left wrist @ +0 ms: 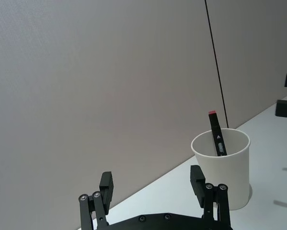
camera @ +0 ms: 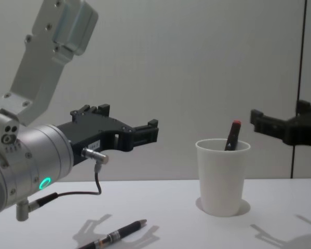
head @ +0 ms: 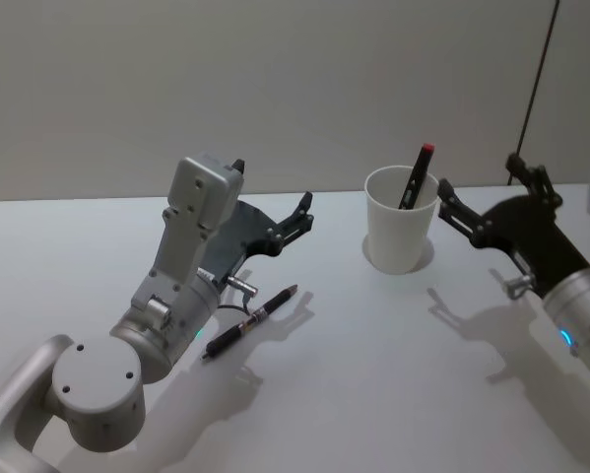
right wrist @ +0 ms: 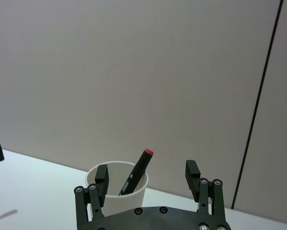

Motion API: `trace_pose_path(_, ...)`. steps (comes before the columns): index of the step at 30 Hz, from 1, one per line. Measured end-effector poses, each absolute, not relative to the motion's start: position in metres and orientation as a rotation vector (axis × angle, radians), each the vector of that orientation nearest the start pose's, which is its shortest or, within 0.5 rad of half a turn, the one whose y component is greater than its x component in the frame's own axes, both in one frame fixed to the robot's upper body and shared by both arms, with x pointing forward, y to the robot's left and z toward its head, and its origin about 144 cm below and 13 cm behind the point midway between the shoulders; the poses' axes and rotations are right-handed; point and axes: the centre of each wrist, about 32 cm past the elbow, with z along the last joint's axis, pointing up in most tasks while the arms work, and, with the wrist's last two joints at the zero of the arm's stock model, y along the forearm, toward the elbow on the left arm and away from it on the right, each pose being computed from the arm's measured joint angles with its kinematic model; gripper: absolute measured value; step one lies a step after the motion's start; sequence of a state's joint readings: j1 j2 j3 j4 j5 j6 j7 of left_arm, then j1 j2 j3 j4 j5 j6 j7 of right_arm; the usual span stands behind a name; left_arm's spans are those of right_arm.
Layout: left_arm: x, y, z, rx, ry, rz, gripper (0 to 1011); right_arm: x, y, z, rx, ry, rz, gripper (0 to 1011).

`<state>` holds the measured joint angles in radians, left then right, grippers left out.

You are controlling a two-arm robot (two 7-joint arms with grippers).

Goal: Place the pen into the pen holder.

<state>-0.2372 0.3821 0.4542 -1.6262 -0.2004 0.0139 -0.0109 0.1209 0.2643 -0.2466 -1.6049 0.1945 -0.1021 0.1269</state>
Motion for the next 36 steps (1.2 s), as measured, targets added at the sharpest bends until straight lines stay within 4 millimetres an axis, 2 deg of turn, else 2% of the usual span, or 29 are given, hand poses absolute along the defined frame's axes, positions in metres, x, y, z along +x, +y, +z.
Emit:
trace_pose_path(6,0.492,0.198,1.204,0.061,-0.268,1.124,1001,0.464,-0.232,1.185,0.059,-0.143,-1.213,1001)
trace_pose_path(15,0.492,0.198,1.204,0.061,-0.268,1.124,1001,0.446,-0.237,1.188,0.030,-0.083,-1.229,1002)
trace_pose_path(36,0.492,0.199,1.205,0.062,-0.265,1.114,1001,0.443,-0.237,1.189,0.026,-0.074,-1.230,1002)
